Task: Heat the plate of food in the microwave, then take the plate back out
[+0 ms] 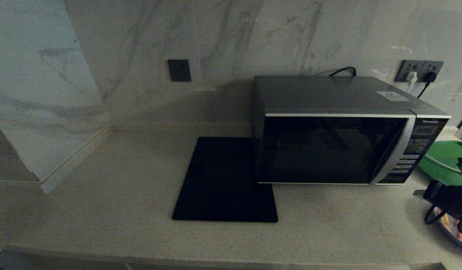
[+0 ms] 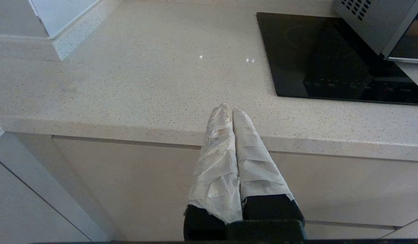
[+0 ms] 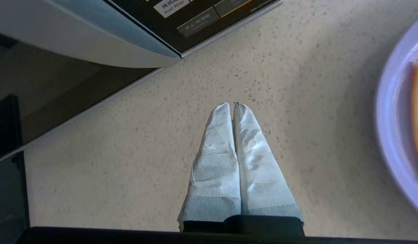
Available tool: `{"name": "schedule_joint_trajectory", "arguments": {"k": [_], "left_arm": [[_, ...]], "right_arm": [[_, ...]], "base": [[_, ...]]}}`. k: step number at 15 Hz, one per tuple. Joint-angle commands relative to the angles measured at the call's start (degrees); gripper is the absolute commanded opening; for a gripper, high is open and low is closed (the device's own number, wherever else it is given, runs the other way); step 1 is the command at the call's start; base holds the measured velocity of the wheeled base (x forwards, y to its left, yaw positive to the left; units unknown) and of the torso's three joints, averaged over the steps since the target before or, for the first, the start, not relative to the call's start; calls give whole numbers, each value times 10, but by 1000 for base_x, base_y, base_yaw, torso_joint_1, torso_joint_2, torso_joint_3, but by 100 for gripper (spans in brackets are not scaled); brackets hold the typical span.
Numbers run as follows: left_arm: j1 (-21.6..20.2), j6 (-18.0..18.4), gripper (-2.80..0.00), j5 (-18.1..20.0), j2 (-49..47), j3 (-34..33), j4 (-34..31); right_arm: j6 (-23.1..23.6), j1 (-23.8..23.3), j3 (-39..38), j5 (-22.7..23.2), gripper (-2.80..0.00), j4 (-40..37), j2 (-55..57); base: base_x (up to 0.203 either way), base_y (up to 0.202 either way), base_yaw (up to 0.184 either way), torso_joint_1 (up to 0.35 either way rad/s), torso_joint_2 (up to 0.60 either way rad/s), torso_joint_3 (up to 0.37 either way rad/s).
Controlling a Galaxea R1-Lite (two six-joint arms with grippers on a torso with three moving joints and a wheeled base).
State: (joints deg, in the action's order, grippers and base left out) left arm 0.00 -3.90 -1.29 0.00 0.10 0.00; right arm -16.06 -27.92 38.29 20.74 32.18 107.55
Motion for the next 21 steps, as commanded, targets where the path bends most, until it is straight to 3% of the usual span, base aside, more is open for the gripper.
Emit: {"name": "schedule_joint_trajectory", "arguments": {"k": [1,6,12,21], "left_arm": [[0,-1,-280,0,0,0,0],[0,-1,-280,0,0,0,0],[0,-1,-280,0,0,0,0],[0,-1,-280,0,0,0,0]], "right_arm": [[-6,0,14,12,-280,3,31],[-15,0,47,14,-280,59,94],[-21,0,67,13,-280,65,114],[-21,8,-4,27,-280,63,60]], "base": [[0,0,0,0,0,0],[0,0,0,0,0,0],[0,0,0,0,0,0],[0,0,0,0,0,0]]}}
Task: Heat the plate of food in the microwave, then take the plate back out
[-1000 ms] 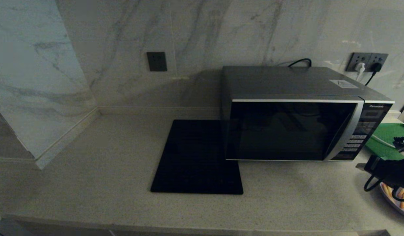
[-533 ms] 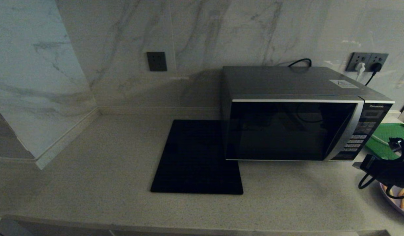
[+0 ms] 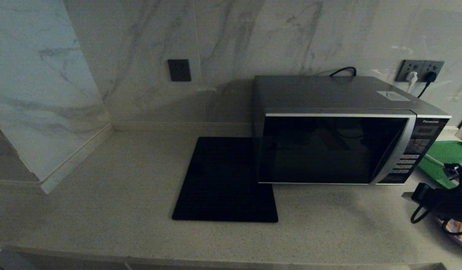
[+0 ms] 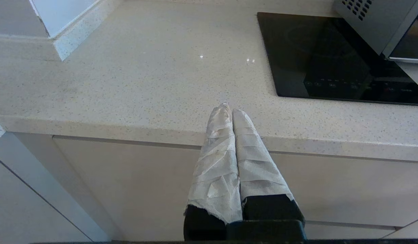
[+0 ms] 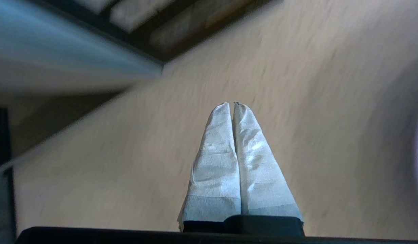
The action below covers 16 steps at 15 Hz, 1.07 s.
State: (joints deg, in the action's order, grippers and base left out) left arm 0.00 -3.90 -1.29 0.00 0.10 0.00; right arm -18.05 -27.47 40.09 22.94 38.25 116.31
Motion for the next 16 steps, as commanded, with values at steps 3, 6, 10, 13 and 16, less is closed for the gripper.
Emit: {"name": "schedule_joint_trajectory", "arguments": {"k": [3,6,10,13,16], "left_arm": [[0,-1,-280,0,0,0,0],[0,-1,-280,0,0,0,0],[0,-1,-280,0,0,0,0],[0,-1,-280,0,0,0,0],[0,-1,-280,0,0,0,0]], "right_arm": [[-2,20,-86,13,-280,1,-104],[-8,54,-158,17,-280,-16,-227],[-15,92,-221,14,-280,-102,-424],[-15,102,-244,8,-280,-176,-560],[-15,148,-268,-36,-280,-230,-686]], "base": [[0,0,0,0,0,0],[0,0,0,0,0,0],[0,0,0,0,0,0],[0,0,0,0,0,0],[0,0,0,0,0,0]]}}
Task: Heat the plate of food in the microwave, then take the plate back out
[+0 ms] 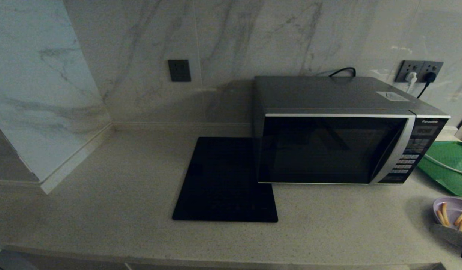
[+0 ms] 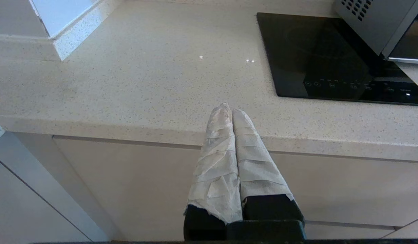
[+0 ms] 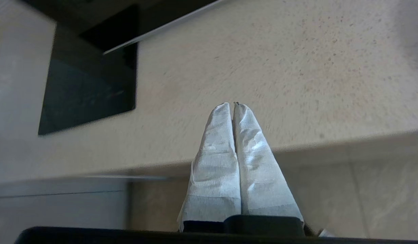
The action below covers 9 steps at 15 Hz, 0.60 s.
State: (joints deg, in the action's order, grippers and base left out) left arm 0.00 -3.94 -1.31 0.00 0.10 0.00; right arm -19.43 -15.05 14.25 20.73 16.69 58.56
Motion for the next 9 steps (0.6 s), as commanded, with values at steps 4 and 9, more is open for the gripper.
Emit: {"name": "schedule_joint_trajectory", "arguments": {"k": [4,9], "left_arm": [[0,0,-280,0,0,0,0],[0,0,-280,0,0,0,0]], "right_arm": [[24,100,-29,-90,-280,-102,-240],[35,183,-41,-180,-280,-215,-385]], "base": [[0,0,0,0,0,0],[0,0,0,0,0,0]]}}
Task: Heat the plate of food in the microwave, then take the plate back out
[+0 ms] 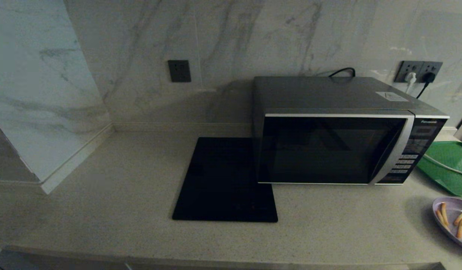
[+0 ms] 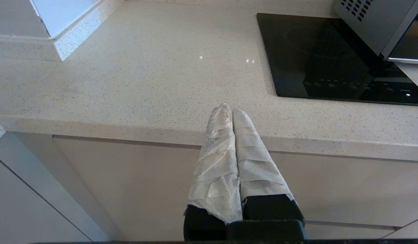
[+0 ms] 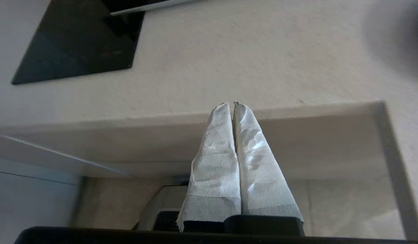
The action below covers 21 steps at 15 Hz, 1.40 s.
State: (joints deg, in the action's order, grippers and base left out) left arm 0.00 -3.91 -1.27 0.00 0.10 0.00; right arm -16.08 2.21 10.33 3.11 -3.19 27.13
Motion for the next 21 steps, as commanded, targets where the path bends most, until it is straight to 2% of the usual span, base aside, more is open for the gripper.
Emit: {"name": "schedule_joint_trajectory", "arguments": {"k": [1,5,9,13,21], "left_arm": [[0,0,-280,0,0,0,0],[0,0,-280,0,0,0,0],[0,0,-280,0,0,0,0],[0,0,-280,0,0,0,0],[0,0,-280,0,0,0,0]], "right_arm": [[12,10,-3,-7,-280,-38,-101],[94,-15,-21,-13,-280,-93,-210],[137,-19,-60,-31,-280,-89,-270],[155,-19,-99,-40,-280,21,-270],[147,-19,-103,-42,-280,35,-270]], "base": [[0,0,0,0,0,0],[0,0,0,0,0,0],[0,0,0,0,0,0],[0,0,0,0,0,0],[0,0,0,0,0,0]]}}
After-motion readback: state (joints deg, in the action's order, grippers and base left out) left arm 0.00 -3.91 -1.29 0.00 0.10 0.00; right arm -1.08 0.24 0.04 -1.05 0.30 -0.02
